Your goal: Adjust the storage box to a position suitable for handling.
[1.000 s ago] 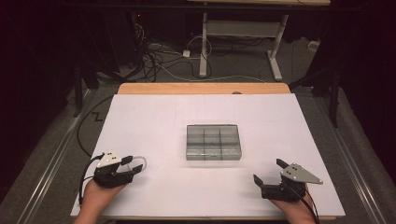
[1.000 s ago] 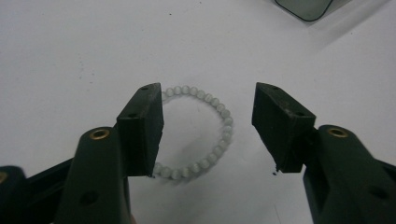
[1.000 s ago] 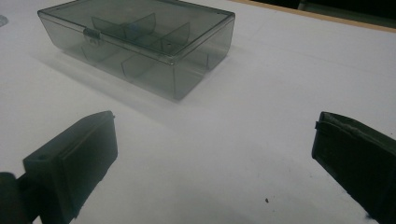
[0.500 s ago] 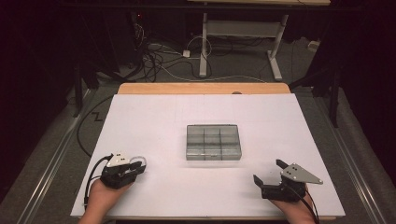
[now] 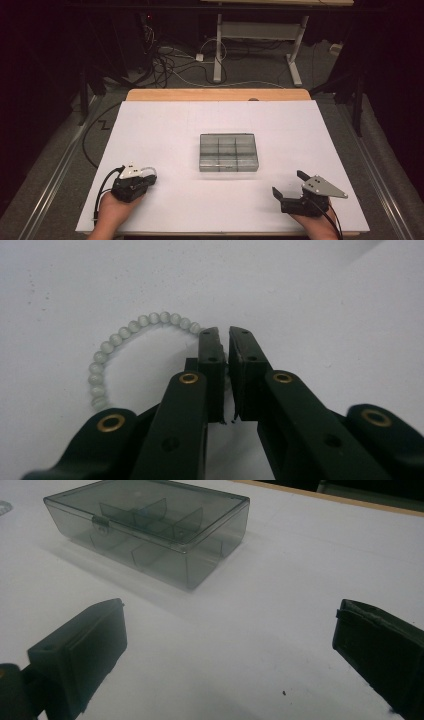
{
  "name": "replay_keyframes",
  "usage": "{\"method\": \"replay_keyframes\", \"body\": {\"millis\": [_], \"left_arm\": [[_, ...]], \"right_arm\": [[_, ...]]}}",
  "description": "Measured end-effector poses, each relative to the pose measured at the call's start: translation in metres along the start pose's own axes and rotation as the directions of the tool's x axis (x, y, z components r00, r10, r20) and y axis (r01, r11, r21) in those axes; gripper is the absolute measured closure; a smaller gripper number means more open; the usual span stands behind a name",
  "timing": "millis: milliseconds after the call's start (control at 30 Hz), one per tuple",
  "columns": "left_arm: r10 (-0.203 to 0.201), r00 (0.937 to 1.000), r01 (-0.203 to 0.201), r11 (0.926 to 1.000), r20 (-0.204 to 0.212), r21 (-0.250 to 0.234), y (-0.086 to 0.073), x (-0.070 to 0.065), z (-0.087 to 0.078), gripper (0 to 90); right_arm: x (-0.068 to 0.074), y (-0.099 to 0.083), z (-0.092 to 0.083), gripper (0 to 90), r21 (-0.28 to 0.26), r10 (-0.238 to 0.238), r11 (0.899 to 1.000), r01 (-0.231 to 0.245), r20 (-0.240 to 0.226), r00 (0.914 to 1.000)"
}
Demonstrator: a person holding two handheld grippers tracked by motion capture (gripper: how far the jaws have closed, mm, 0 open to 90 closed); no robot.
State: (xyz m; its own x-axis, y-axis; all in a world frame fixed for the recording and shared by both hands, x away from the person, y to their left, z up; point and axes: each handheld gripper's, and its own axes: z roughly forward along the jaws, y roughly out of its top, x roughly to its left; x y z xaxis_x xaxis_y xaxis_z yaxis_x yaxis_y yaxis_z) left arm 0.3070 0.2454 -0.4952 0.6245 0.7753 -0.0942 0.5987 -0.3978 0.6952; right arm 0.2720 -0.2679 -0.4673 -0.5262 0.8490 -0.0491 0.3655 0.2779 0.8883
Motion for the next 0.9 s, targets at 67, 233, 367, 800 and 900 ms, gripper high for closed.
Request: {"method": "replay_keyframes", "body": {"millis": [67, 233, 367, 800, 900], "left_arm": [[0.0, 1.0, 0.0, 1.0, 0.001, -0.003, 0.0, 0.0, 0.0, 83.3], [0.006, 1.0, -0.006, 0.9999, 0.005, -0.01, 0.001, -0.002, 0.0, 84.0], [0.023, 0.9996, -0.022, 0.9989, 0.018, -0.042, 0.004, -0.008, -0.005, 84.0], [0.109, 0.9825, -0.104, 0.9936, 0.151, -0.046, 0.01, -0.056, 0.001, 83.9], [0.127, 0.9756, -0.12, 0.9915, 0.179, -0.05, 0.009, -0.068, 0.002, 83.8]], "right_arm": [[0.0, 0.0, 0.0, 2.0, 0.0, 0.002, 1.0, -0.002, -0.001, 1.0], [0.002, -0.001, 0.002, 2.0, 0.01, 0.0, 1.0, 0.0, -0.006, 1.0], [0.002, 0.0, 0.002, 2.2, 0.006, 0.001, 1.0, -0.001, -0.008, 1.0], [0.001, -0.001, 0.002, 2.2, 0.01, 0.001, 1.0, -0.001, -0.01, 0.9999], [0.001, -0.002, 0.001, 2.2, 0.008, 0.001, 1.0, -0.001, -0.011, 0.9999]]}}
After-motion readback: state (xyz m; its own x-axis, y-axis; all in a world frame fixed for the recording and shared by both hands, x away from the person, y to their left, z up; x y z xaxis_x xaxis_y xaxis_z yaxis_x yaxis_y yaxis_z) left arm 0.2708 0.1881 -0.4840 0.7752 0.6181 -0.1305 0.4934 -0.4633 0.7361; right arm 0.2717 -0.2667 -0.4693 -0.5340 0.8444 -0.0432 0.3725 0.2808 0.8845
